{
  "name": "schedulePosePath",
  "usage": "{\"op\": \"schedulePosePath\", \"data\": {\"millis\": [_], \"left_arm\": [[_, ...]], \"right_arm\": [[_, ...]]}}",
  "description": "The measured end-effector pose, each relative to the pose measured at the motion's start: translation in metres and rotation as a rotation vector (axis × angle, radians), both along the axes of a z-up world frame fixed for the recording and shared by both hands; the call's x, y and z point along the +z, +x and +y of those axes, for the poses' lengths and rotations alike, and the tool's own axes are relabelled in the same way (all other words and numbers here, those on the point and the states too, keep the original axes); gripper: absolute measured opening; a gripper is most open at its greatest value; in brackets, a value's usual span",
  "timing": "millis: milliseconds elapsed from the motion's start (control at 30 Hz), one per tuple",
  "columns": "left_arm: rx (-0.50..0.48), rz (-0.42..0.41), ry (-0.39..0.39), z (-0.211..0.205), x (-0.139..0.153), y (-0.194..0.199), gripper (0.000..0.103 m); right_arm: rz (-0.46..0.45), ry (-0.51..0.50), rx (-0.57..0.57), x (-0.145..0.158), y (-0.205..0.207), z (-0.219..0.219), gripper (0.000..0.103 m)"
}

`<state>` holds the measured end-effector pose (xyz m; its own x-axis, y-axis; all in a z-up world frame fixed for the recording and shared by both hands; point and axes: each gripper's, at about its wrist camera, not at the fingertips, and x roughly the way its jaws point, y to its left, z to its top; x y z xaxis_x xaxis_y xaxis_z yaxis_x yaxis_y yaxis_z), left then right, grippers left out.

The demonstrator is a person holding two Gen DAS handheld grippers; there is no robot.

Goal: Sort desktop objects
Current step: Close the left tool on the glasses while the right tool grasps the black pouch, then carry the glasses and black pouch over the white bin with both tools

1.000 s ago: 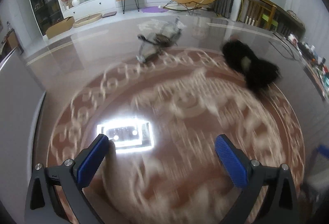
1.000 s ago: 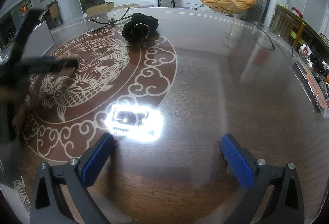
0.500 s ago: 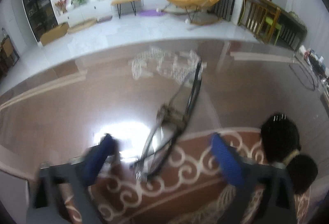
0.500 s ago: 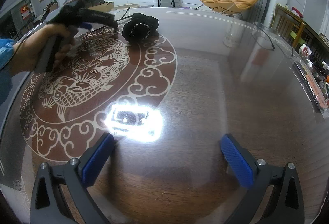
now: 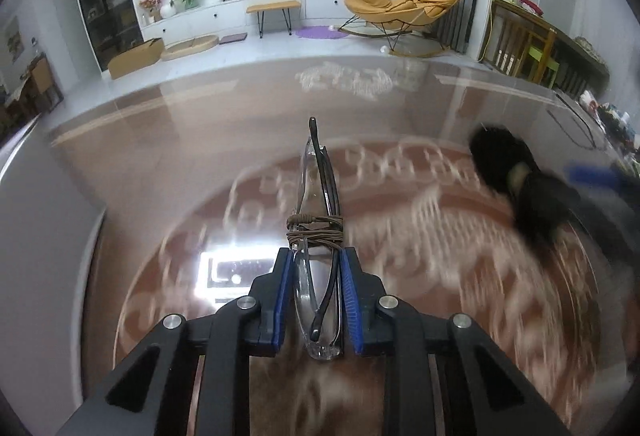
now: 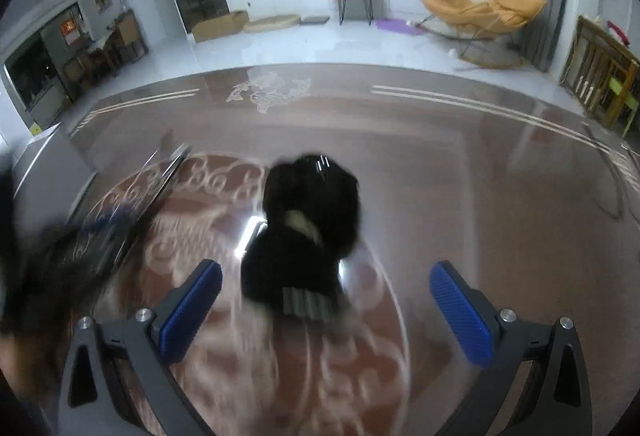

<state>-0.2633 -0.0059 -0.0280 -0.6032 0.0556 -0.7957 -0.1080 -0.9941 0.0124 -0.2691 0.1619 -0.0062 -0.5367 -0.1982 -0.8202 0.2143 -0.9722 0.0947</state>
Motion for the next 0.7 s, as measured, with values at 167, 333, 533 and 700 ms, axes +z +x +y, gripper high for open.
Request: {"op": "schedulePosePath", "data": {"millis": [167,333,533,700], "left_arm": [[-0.006,0.008,0.008,-0.008,-0.002,0.064,0.024],[-0.007,0.033,0.044,-0.011,-0.003,0.134,0.024],[-0.003,0.061,0.088,-0.019,0.004,0.215,0.024],[0.007,0.126,0.123,-0.033,0.039,0.259,0.024]], "right_arm": [[-0.052,0.029,0.042,-0.01,-0.011,-0.01,0.039],[-0.041,-0.007,0.135,0.009,0.077,-0.012,0.038],[-0.077,-0.065,0.185,0.008,0.214,-0.01,0.038],[-0.052,-0.09,0.183,0.019,0.267,-0.016,0.038]]}}
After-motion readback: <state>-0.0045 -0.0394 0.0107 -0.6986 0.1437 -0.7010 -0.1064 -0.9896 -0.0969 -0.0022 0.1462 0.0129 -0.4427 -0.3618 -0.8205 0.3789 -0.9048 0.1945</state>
